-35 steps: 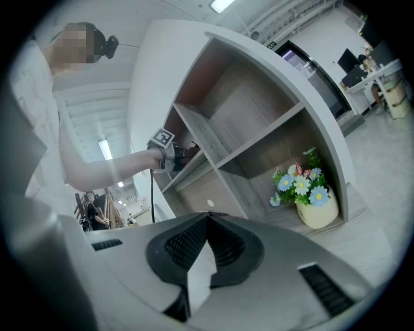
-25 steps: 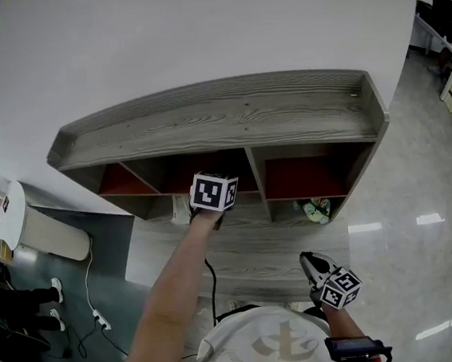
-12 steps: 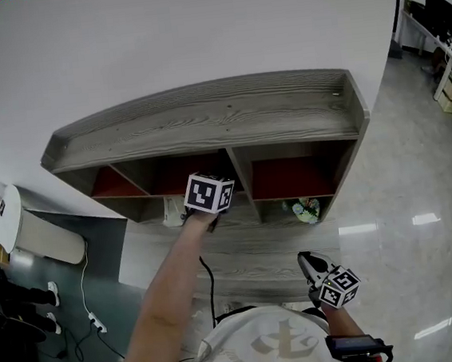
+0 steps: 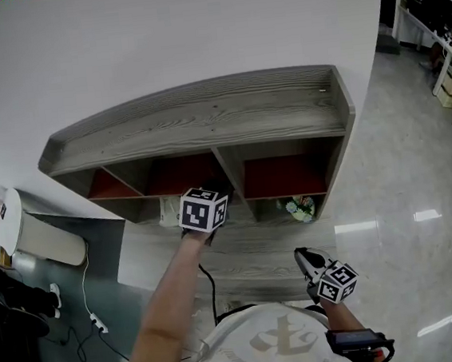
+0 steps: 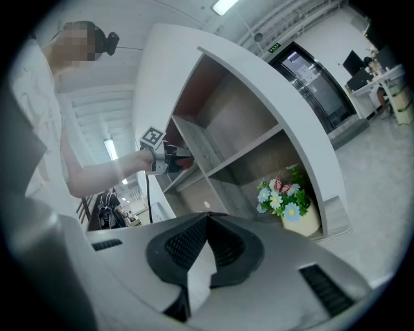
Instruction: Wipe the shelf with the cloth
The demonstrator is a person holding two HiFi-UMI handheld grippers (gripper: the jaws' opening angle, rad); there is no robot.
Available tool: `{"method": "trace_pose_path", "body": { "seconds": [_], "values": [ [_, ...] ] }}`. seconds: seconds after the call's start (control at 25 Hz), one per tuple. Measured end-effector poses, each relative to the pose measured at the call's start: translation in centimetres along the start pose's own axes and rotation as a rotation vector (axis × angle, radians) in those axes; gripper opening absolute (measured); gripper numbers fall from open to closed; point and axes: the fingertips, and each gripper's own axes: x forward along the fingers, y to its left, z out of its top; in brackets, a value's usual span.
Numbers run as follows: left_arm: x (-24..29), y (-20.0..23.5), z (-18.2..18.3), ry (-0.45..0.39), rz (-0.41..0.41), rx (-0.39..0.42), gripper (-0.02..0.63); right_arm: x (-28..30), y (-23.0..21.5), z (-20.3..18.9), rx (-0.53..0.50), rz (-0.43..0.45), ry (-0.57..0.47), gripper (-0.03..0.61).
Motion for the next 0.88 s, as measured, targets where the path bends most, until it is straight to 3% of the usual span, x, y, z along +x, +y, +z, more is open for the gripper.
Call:
{"method": "trace_pose_path", "body": {
  "seconds": [0.4,0.56,0.88],
  "values": [
    [-2.5,-1.5,-1.7,-0.155,0.01,-0.099,0.061,-0.3,-1.1,0.6,-0.012,0.026,0.003,0.005],
    [-3.6,-3.1,-3.6,-0.178,0.023,-0.129,0.061,-0.4,-1.4,0.4,-0.009,0.032,0.006,0.005],
    [-4.1,-9.1,-4.8,-0.182,0.009,-0.063,0.064,-0.3,-1.8,0.5,-0.012,0.042,0.006,0.005]
  ]
}}
